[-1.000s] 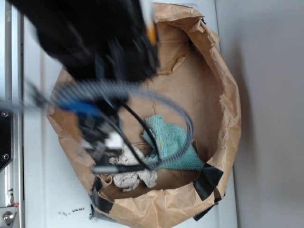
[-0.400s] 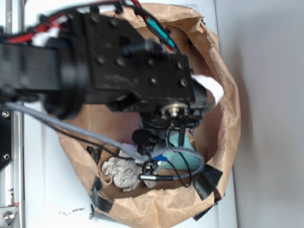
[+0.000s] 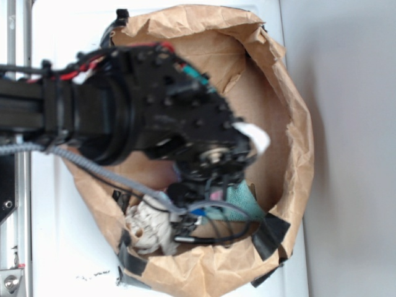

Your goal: Grab the blue cloth.

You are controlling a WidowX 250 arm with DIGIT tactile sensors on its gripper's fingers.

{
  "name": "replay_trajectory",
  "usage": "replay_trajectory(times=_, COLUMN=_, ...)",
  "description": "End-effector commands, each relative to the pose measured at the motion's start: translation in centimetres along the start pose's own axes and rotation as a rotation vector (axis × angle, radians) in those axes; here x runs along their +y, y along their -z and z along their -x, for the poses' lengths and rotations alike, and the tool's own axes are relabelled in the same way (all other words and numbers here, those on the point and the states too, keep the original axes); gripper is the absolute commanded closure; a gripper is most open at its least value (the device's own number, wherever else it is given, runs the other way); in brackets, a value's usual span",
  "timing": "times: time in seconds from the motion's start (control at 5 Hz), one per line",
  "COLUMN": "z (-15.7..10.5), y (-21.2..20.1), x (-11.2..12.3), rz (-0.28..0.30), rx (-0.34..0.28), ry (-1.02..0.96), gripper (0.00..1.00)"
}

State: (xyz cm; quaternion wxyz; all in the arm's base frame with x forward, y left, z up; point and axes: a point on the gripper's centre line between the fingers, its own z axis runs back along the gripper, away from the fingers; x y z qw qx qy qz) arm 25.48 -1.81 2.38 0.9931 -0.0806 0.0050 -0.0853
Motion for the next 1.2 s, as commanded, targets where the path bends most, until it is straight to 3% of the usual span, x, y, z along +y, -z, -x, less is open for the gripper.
replay_trajectory(times=0.0, z=-0.2, y=-2.8, x=0.2, rz=0.007, rx=-0.092, ry=0.024, gripper=1.0)
replay_trajectory(times=0.2, z=-0.8, y=-5.2, x=0.4, rz=0.026, rx=-0.125, ry=0.027, gripper=1.0)
replay_trajectory(times=0.6, z=-0.9, y=-13.9, x=2.3, rz=0.128, rx=-0.208, ry=-0.05, gripper=1.0)
replay_trajectory(times=0.8, z=0.0, y=-16.0, x=3.1, rz=0.152, rx=-0.178, ry=-0.059, gripper=1.0)
replay_trajectory(times=1.0, z=1.8, y=-17.8, x=2.6, rz=0.104, rx=-0.185, ry=-0.076, gripper=1.0)
